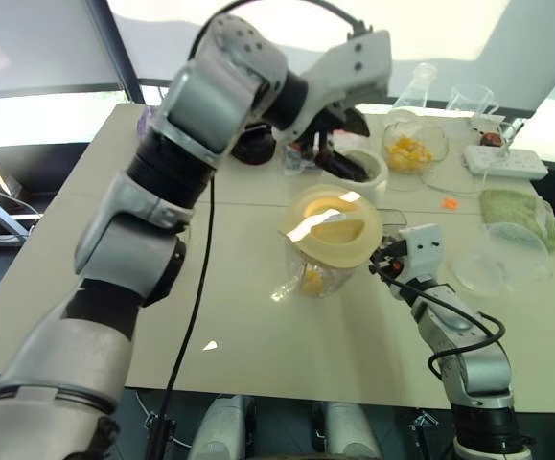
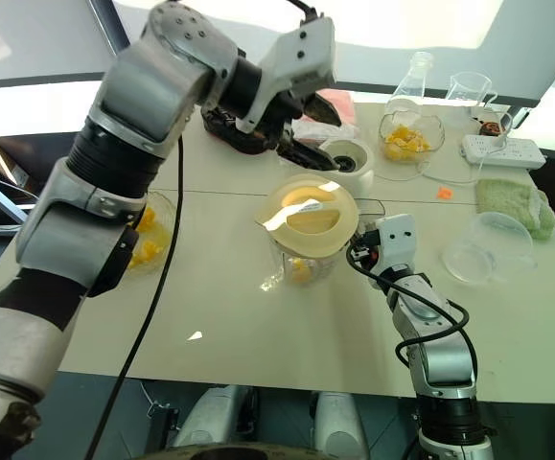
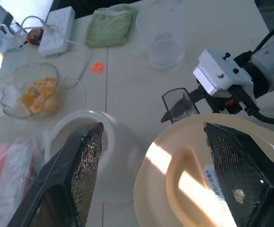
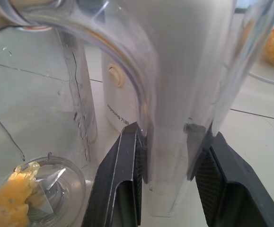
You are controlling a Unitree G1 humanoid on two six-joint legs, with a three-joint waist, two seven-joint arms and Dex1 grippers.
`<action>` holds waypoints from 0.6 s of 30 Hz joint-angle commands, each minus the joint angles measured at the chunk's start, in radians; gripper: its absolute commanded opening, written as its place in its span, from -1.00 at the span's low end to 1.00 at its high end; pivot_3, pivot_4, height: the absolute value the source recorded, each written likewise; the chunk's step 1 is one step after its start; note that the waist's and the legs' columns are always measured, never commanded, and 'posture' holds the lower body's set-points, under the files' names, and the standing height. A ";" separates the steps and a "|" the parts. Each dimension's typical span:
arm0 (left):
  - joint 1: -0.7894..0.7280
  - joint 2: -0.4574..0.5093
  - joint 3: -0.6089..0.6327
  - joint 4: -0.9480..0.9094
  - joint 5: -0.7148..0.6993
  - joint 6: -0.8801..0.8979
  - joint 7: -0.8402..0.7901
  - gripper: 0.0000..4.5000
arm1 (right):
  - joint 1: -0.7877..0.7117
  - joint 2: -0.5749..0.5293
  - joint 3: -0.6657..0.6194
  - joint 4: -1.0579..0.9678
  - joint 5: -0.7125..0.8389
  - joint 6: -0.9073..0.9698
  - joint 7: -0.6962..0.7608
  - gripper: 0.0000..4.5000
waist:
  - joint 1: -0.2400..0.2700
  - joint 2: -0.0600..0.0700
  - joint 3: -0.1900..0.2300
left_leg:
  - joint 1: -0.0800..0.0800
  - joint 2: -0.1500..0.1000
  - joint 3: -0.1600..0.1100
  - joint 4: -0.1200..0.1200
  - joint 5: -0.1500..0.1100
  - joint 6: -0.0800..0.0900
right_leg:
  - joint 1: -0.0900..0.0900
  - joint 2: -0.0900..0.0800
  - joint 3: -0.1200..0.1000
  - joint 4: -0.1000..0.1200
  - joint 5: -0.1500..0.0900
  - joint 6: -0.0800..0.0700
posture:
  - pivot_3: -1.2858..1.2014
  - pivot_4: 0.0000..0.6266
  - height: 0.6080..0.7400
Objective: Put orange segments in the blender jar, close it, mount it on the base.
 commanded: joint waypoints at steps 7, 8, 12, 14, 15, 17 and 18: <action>0.223 0.121 0.251 -0.022 -0.049 0.037 0.247 0.58 | 0.033 0.038 -0.122 -0.170 0.085 0.042 -0.052 -0.45 | -0.001 0.001 0.003 | 0.001 0.000 0.000 0.000 0.001 -0.002 | 0.000 0.000 0.000 0.003 0.000 0.000 | 0.03 -0.52 1.00; 0.260 0.135 0.262 -0.040 -0.056 0.030 0.254 0.58 | 0.035 0.039 -0.130 -0.189 0.098 0.054 -0.051 -0.45 | 0.001 -0.002 0.004 | 0.000 0.000 0.000 0.000 0.002 -0.003 | -0.001 0.000 0.000 0.004 0.000 0.000 | 0.03 -0.52 1.00; 0.506 0.211 0.307 -0.099 -0.061 0.083 0.321 0.58 | 0.011 0.015 -0.202 -0.347 0.221 0.194 -0.053 -0.45 | -0.008 0.001 0.007 | -0.001 0.000 0.000 0.000 0.003 -0.005 | -0.002 -0.001 0.001 0.004 0.001 0.000 | 0.03 -0.52 1.00; 0.583 0.207 0.324 -0.136 -0.076 0.089 0.358 0.58 | -0.011 -0.019 -0.248 -0.406 0.288 0.273 -0.053 -0.45 | -0.010 0.000 0.007 | -0.001 0.000 -0.001 -0.001 0.003 -0.005 | -0.003 0.000 0.001 0.004 0.001 0.000 | 0.03 -0.52 1.00; 0.618 0.204 0.329 -0.156 -0.080 0.085 0.375 0.58 | -0.032 -0.032 -0.283 -0.429 0.331 0.310 -0.059 -0.45 | -0.007 0.000 0.008 | -0.001 0.000 -0.001 0.000 0.003 -0.005 | -0.003 0.000 0.000 0.005 0.001 0.000 | 0.03 -0.52 1.00; 0.684 0.197 0.332 -0.203 -0.094 0.089 0.392 0.58 | -0.082 -0.063 -0.361 -0.458 0.420 0.371 -0.072 -0.45 | 0.003 -0.002 0.008 | -0.001 0.000 -0.001 0.000 0.003 -0.006 | -0.003 0.000 0.000 0.005 0.001 0.000 | 0.03 -0.52 1.00; 0.713 0.193 0.333 -0.227 -0.105 0.101 0.397 0.58 | -0.108 -0.082 -0.398 -0.465 0.463 0.397 -0.077 -0.45 | 0.005 -0.002 0.008 | -0.001 0.000 -0.001 0.000 0.003 -0.006 | -0.002 -0.001 0.000 0.005 0.001 -0.001 | 0.03 -0.52 1.00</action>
